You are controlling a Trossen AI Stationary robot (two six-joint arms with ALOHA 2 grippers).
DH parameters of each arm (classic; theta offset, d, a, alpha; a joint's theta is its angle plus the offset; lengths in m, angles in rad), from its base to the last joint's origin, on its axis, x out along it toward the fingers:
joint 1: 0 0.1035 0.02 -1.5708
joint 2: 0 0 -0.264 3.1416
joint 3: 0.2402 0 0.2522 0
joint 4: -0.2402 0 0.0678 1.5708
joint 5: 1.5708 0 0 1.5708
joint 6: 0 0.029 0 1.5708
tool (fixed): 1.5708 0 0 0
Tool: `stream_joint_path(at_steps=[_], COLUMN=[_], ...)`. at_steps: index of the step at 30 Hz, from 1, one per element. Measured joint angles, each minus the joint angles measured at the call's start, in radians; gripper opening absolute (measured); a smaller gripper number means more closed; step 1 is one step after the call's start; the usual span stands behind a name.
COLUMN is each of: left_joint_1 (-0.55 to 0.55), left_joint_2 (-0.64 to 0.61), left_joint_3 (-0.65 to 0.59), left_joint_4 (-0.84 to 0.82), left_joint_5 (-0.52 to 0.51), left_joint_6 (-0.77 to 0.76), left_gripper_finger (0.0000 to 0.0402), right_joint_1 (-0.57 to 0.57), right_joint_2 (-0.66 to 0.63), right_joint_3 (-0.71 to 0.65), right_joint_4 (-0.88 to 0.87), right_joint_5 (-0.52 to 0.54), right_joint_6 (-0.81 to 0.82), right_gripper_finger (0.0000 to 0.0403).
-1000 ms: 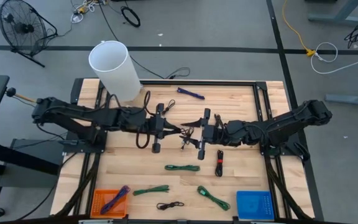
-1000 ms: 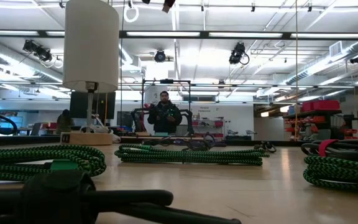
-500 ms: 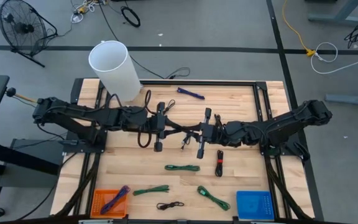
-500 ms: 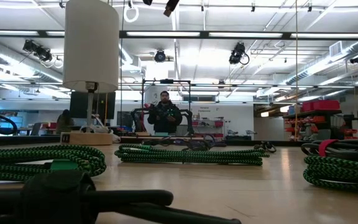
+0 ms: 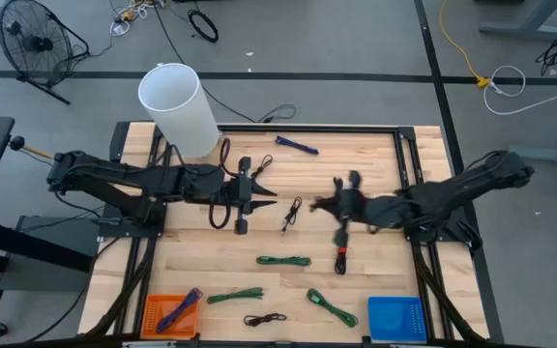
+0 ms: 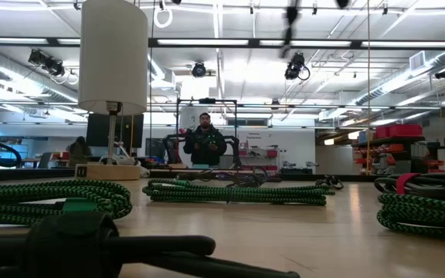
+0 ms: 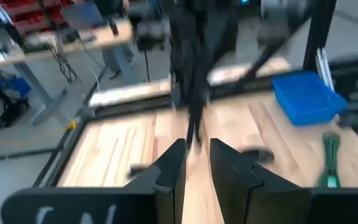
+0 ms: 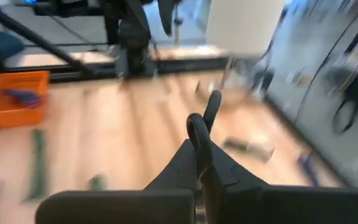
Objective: Pick & Place USB Port
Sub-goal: Put the black charger cable into the blue bin
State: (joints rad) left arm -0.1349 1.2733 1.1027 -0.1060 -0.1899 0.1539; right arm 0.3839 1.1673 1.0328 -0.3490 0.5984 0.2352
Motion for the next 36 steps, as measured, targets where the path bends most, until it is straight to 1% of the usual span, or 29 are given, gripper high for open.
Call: stream_joint_path(at_steps=[3,7,10,13,17,20,25,36], left_joint_1=[0.0,-0.003,-0.003,-0.003,-0.003,-0.003,-0.003,-0.002], left_joint_2=[-0.006,-0.015,-0.013,-0.013,-0.013,-0.013,-0.013,-0.013], left_joint_3=[0.002,0.001,0.001,0.001,0.001,0.001,0.001,0.001], left_joint_4=[-0.011,-0.043,-0.054,-0.059,-0.068,-0.088,-0.123,-0.141], left_joint_5=[0.0,0.003,0.001,0.0,0.0,0.0,-0.019,-0.019], left_joint_6=[0.0,-0.003,-0.003,-0.002,0.0,0.001,0.023,0.05], left_gripper_finger=[0.0078,0.0078,0.0078,0.0078,0.0078,0.0078,0.0078,0.0078], right_joint_1=[0.051,0.133,0.202,0.27,0.338,0.381,0.431,0.527], right_joint_2=[-0.088,-0.154,-0.143,-0.104,-0.027,0.036,0.107,0.175], right_joint_3=[0.0,0.0,0.0,0.0,0.0,0.0,0.0,0.0], right_joint_4=[-0.189,-0.418,-0.539,-0.581,-0.586,-0.586,-0.563,-0.534], right_joint_5=[-0.084,-0.29,-0.456,-0.552,-0.656,-0.694,-0.751,-0.775], right_joint_6=[0.204,0.504,0.731,0.943,1.152,1.249,1.358,1.613], right_gripper_finger=[0.0001,0.0,0.0,0.0,0.0,0.0,0.0,0.0])
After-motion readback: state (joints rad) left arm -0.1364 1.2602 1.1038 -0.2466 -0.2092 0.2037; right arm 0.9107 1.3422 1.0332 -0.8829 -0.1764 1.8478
